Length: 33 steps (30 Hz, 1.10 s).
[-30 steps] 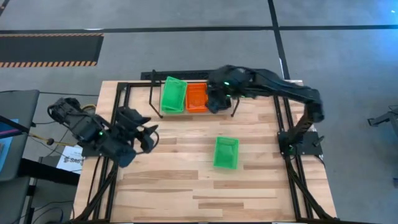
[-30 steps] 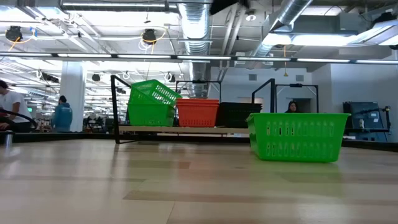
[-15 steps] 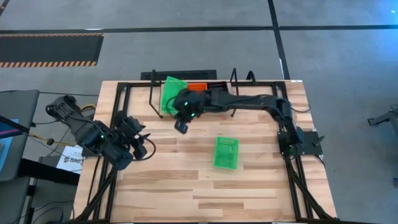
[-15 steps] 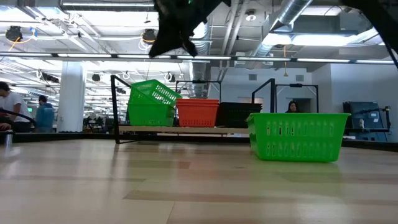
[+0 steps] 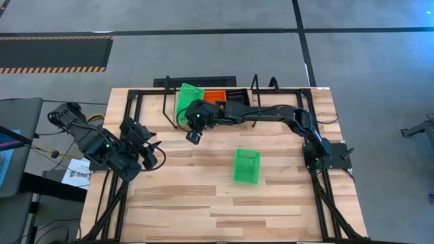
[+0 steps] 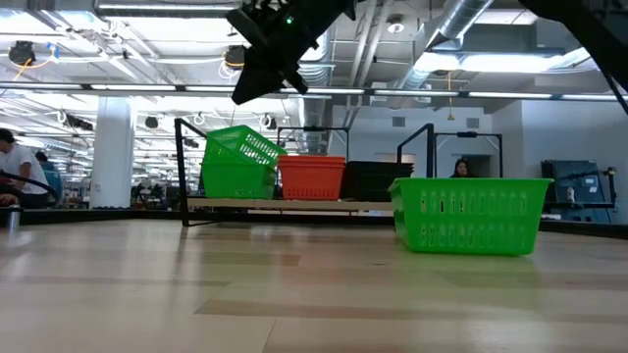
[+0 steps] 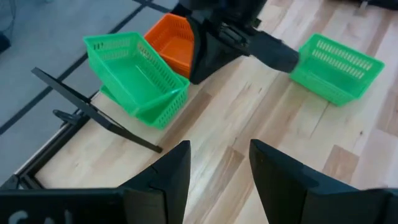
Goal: Stack baskets on shelf by color
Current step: Stack the right green bin on top of the green bin on the shelf
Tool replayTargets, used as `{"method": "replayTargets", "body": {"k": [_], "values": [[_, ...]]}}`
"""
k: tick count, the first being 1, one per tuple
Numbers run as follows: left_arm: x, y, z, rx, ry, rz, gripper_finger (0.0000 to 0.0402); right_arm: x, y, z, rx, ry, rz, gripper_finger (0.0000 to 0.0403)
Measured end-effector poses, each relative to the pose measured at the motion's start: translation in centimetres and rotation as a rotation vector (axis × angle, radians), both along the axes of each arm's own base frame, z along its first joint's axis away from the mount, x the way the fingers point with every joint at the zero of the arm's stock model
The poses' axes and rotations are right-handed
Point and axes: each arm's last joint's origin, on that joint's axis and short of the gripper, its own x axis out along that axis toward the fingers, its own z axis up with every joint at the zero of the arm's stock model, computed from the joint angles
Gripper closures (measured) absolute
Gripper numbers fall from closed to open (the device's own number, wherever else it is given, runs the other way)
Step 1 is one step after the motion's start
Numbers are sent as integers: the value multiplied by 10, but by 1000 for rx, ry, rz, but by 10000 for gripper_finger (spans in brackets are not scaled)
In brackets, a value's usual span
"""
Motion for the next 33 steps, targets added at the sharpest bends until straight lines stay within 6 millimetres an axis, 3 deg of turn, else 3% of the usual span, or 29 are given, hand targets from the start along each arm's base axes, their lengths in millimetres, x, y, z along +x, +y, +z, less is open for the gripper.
{"method": "replayTargets", "body": {"k": [8, 18, 23, 28, 30, 33], "values": [[0, 1, 1, 4, -51, 44, 249, -2, -14, 1, -13, -2, 24, 316], [1, 2, 2, 45, -83, 57, 249, 0, -19, 4, -74, -26, 61, 210], [1, 2, 2, 49, -93, 64, 249, 1, -21, 4, -116, -33, 89, 182], [1, 3, 3, 53, -123, 92, 249, 0, -27, 5, -138, -25, 37, 197], [3, 6, 4, 88, -155, 123, 249, -7, -30, 12, -139, -10, 26, 230], [8, 15, 5, 127, -167, 182, 249, -26, -31, 39, -125, 11, 10, 316]]}}
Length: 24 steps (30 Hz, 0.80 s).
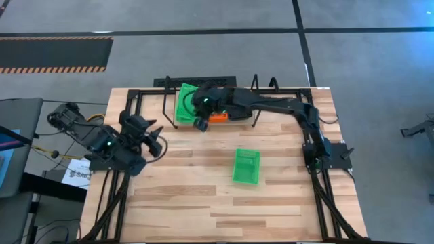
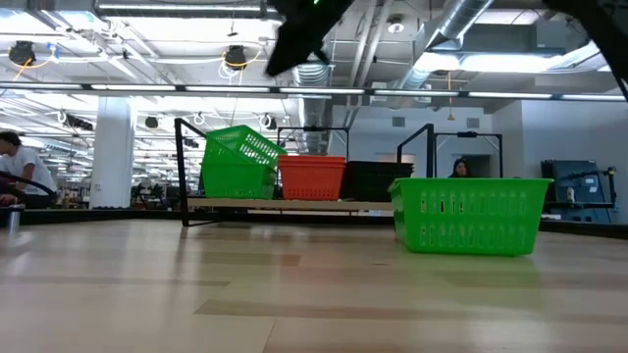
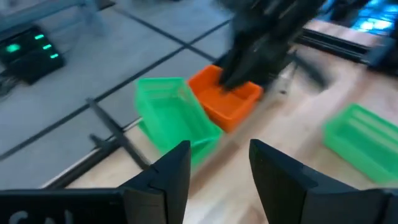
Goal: Stack baskets on shelf by color
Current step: Stack the right green bin on top of the green bin on the shelf
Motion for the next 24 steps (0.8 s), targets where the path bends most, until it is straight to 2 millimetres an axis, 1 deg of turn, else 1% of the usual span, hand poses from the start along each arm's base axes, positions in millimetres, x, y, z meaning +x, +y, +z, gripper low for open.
{"method": "replayTargets", "body": {"k": [2, 3, 6, 9, 10, 12, 15, 17, 20, 24], "values": [[4, 10, 0, -7, 7, 61, 255, -18, 3, 25, 21, 11, -18, 375], [6, 15, -1, -14, 21, 88, 262, -29, 7, 37, 29, 20, -22, 387], [12, 34, -2, -7, 107, 147, 307, -57, 25, 72, 45, -15, -22, 387], [25, 54, -1, 47, 189, 157, 376, -88, 48, 109, 15, -103, -2, 397], [30, 61, -1, 56, 209, 151, 388, -99, 55, 121, 6, -136, 2, 396], [42, 76, 2, 57, 229, 119, 394, -119, 70, 141, -9, -197, 6, 394], [66, 102, 2, 18, 225, 37, 400, -143, 93, 161, -51, -261, 2, 399], [79, 120, -2, -3, 242, 8, 401, -156, 108, 170, -74, -294, 5, 399], [90, 146, -13, -40, 290, 48, 401, -174, 129, 179, -99, -324, 17, 400], [98, 177, -37, -130, 404, 110, 401, -184, 152, 182, -115, -331, 30, 400]]}}
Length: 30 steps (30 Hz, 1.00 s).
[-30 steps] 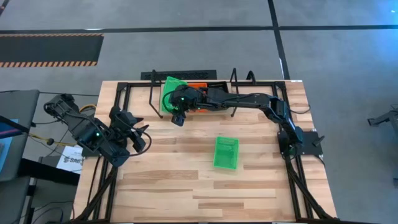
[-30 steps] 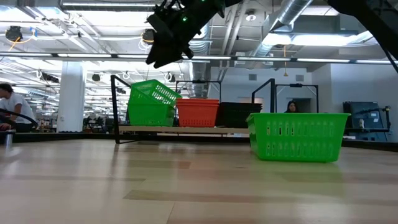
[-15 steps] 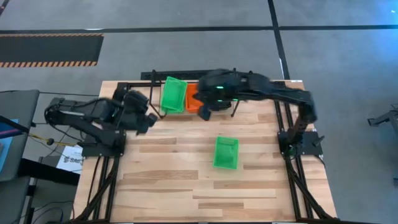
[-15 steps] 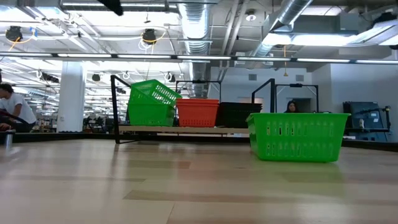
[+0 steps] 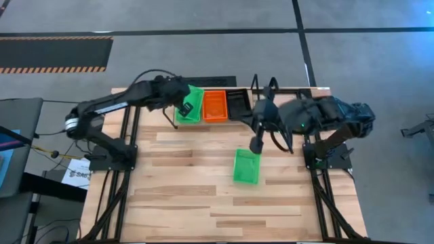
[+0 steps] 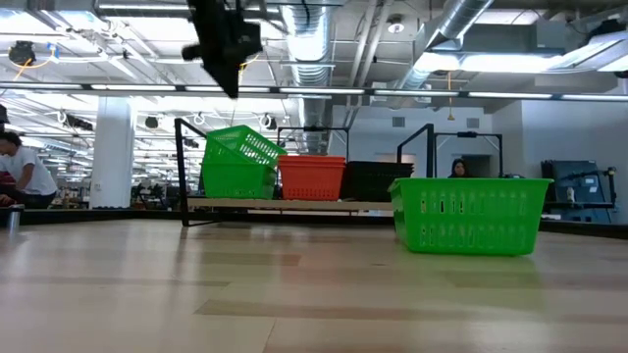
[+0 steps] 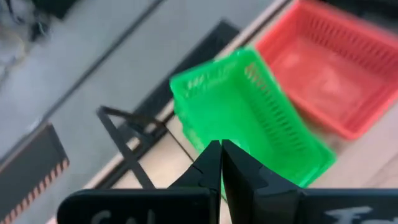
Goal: Stack baskets on shelf by color
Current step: Stack the right green bin on top of the green bin on the shelf, then stack the green bin on top of the green bin on the shelf
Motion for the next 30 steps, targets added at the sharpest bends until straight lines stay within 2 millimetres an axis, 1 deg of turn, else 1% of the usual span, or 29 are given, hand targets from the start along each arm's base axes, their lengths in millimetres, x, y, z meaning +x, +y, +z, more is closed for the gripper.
{"method": "replayTargets", "body": {"k": [2, 5, 9, 12, 19, 23, 26, 30], "values": [[6, 13, -12, -55, 43, -2, 401, -1, 8, 0, -8, -7, 5, 400], [18, 26, -32, -114, 105, -31, 401, -2, 15, -1, -18, -3, 13, 400], [29, 33, -51, -146, 184, -46, 401, 3, 17, -6, -28, 25, 8, 400], [30, 33, -61, -174, 245, -44, 401, 6, 15, -9, -26, 39, -7, 400], [26, 33, -66, -207, 321, -37, 401, 10, 9, -15, -19, 82, -39, 400], [26, 32, -66, -227, 308, -31, 401, 11, 5, -15, -18, 80, -52, 401], [27, 30, -67, -283, 269, -35, 401, 11, 3, -15, -17, 79, -55, 400], [29, 29, -72, -310, 271, -42, 401, 11, 4, -15, -16, 77, -54, 401]]}}
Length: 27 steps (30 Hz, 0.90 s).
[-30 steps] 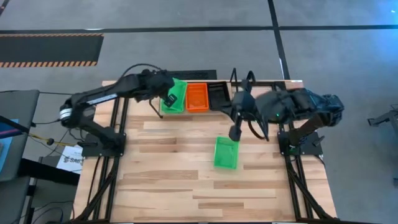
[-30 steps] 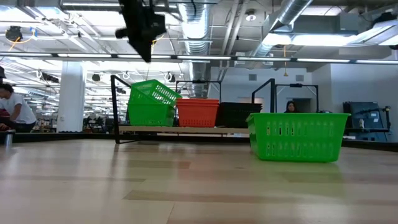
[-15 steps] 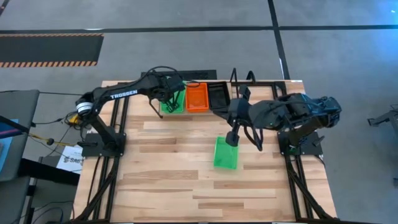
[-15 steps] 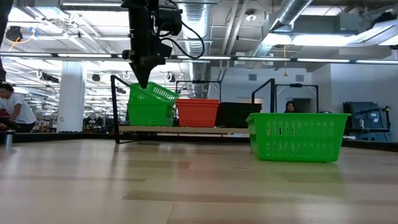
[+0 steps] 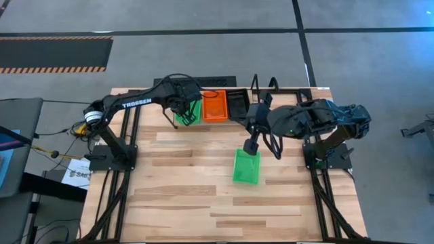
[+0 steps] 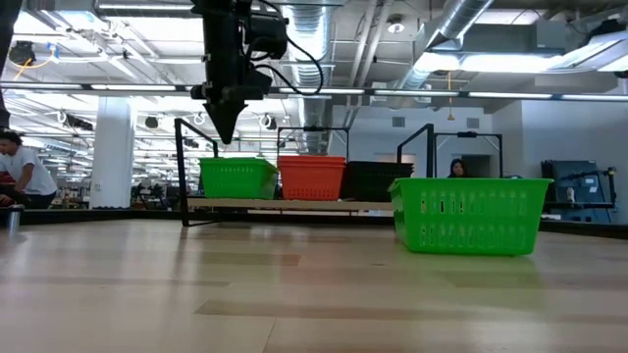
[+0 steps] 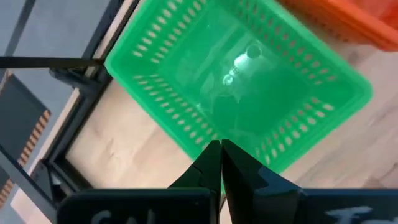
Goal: Stack baskets on shelf by color
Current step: Stack the green bin on top of the green bin on the shelf
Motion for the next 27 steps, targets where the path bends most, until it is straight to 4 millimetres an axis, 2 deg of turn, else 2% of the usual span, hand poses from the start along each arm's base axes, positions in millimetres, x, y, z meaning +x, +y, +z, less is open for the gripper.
{"method": "replayTargets", "body": {"k": [3, 6, 9, 12, 16, 19, 22, 27], "values": [[3, -5, 3, 19, -26, -17, 401, 0, 0, 0, 0, 0, 1, 399], [3, -17, 17, 39, -80, -54, 401, -1, 0, -2, 4, 21, -4, 399], [-1, -38, 36, 52, -156, -71, 401, -7, -2, -9, 59, 82, -46, 400], [-11, -64, 57, 49, -255, -93, 401, -18, -5, -22, 167, 183, -160, 400], [-30, -98, 80, 36, -377, -114, 401, -26, -7, -51, 316, 325, -401, 400], [-43, -117, 91, 36, -430, -114, 401, -11, -1, -74, 403, 322, -401, 397], [-54, -129, 97, 49, -449, -105, 401, -5, 5, -95, 487, 372, -446, 397], [-64, -139, 96, 60, -396, -112, 401, 2, 14, -150, 571, 577, -680, 393]]}}
